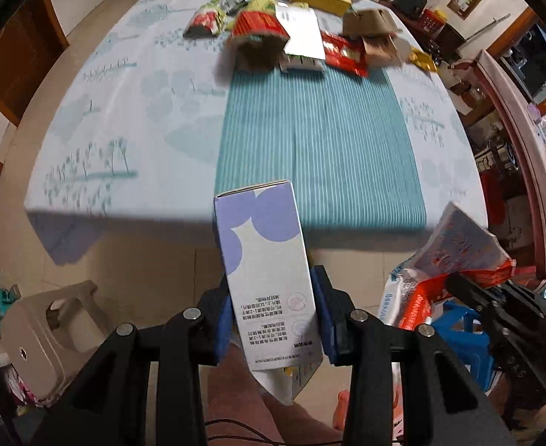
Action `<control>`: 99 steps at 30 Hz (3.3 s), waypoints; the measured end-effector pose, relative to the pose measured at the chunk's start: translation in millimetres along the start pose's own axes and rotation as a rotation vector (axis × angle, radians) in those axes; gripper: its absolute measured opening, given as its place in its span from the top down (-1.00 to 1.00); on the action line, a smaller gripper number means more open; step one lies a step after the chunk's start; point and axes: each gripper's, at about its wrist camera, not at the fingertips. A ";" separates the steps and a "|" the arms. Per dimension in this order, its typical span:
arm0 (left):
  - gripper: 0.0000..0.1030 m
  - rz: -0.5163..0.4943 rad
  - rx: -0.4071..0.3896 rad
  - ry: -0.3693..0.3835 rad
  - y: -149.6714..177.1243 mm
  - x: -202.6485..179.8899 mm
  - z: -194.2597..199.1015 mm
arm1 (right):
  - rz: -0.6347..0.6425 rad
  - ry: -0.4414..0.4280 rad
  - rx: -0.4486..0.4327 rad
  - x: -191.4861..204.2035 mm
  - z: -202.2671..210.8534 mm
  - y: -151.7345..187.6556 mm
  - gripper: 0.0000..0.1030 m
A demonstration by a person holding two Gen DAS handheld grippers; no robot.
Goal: Collect trash
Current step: 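Carry both items over the black bin and open both tools, then raise both empty tools back toward the table, then grasp the brown pulp tray with the left tool while the right grasps the yellow snack bag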
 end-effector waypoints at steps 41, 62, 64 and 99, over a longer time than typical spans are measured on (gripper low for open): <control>-0.61 -0.232 0.056 -0.064 46.5 -9.4 -211.8 | -0.242 0.224 0.087 -58.2 -238.0 107.5 0.01; -0.63 -0.278 -0.144 0.006 3.9 -7.6 44.4 | -0.224 0.257 -0.097 62.8 -15.6 46.9 -0.12; -0.63 -0.275 -0.174 0.011 4.0 -4.5 62.0 | -0.221 0.254 -0.134 77.5 9.9 39.0 -0.12; -0.64 -0.329 -0.395 0.079 -64.8 -42.2 149.4 | -0.150 0.316 -0.362 68.7 92.6 -29.2 -0.13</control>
Point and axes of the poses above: each gripper's, at about its wrist camera, not at the fingertips, and z roughly against the way its jaws point, x to its left, y to its underside, and after that the axes turned 3 degrees about x, right-handed
